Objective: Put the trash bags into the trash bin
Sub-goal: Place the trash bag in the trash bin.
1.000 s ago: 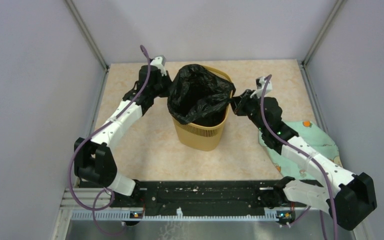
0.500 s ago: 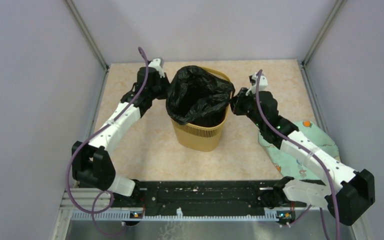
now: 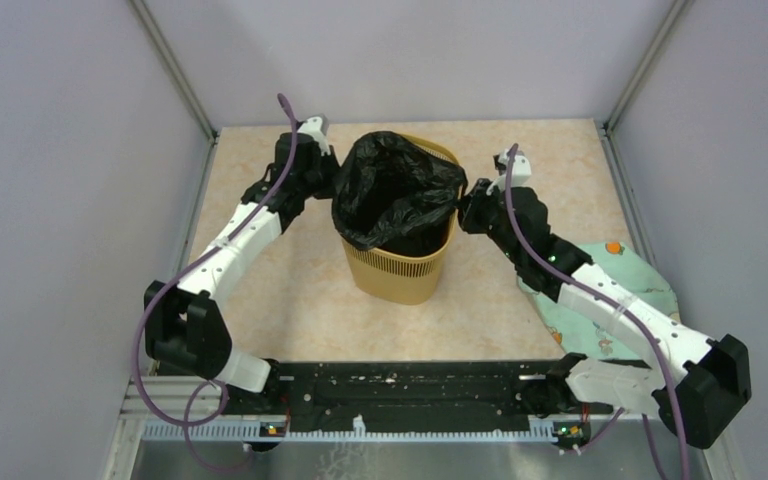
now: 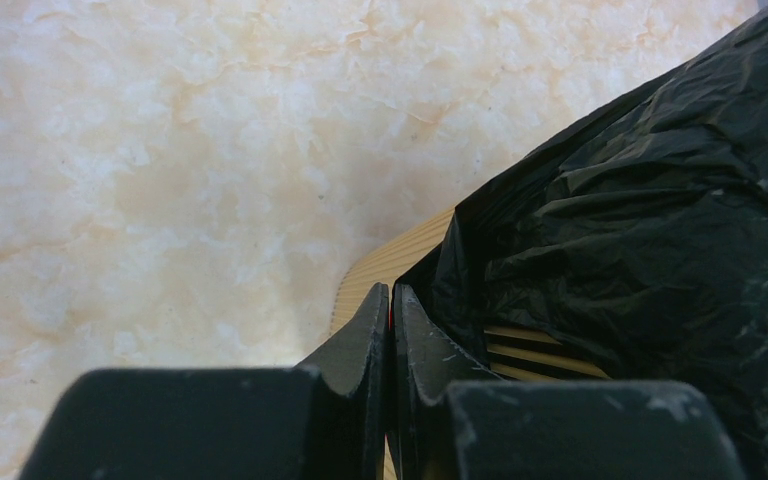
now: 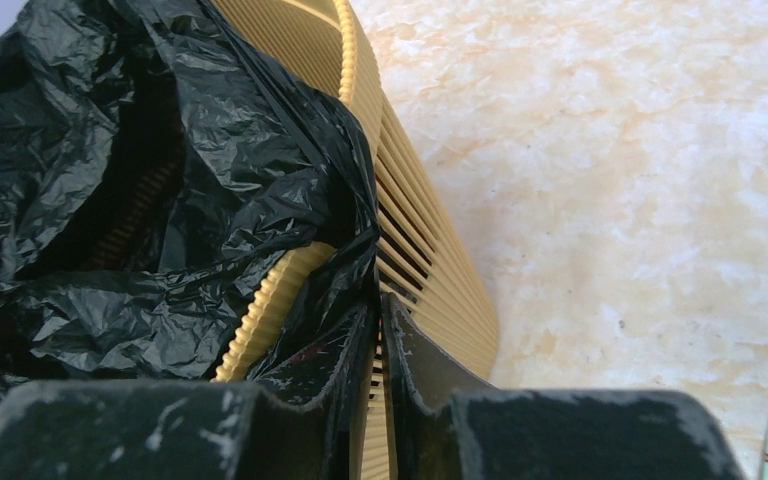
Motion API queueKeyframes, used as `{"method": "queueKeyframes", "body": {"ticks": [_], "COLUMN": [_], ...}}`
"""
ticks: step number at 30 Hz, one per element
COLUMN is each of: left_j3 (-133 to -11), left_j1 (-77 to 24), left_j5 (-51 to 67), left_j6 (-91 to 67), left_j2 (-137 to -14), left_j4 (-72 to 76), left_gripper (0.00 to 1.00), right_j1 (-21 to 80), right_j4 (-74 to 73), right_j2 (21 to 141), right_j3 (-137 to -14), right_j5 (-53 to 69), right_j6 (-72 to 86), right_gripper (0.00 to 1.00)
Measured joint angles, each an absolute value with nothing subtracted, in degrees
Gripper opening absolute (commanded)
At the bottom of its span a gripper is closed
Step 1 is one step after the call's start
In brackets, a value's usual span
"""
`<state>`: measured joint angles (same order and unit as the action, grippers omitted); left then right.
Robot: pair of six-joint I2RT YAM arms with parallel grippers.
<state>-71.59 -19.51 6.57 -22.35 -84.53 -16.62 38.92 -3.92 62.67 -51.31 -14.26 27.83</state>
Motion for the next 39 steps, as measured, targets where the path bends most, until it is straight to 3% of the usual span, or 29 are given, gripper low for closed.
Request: {"method": "queueKeyframes", "body": {"ticks": [11, 18, 26, 35, 39], "left_j3": [-71.46, -77.58, -85.69, -85.27, -83.09], "left_j1": [-19.59, -18.06, -16.16, -16.25, -16.23], "left_j5": [9.21, 8.58, 7.27, 9.47, 9.61], "left_j6": [-22.52, -21.82, -21.65, -21.67, -21.65], "left_j2": [-85.25, -90.72, -99.09, -98.85, -96.86], "left_j4": [-15.53, -15.81, -15.92, -16.49, -16.75], "left_gripper": [0.11, 0.13, 0.16, 0.17, 0.18], "right_j1": [34.44, 42.68, 47.31, 47.79, 48.01], "right_j4": [-8.29, -8.29, -11.84, -19.75, -24.10], "right_j2": [59.33, 61.54, 64.82, 63.11, 62.48], "right_j3": [-50.89, -51.48, -52.45, -54.39, -55.88], "right_j5": [-6.17, -8.97, -8.36, -9.10, -9.61], "right_j6": [28.25, 30.09, 33.17, 31.99, 31.03], "right_gripper": [0.18, 0.19, 0.35, 0.58, 0.64]}}
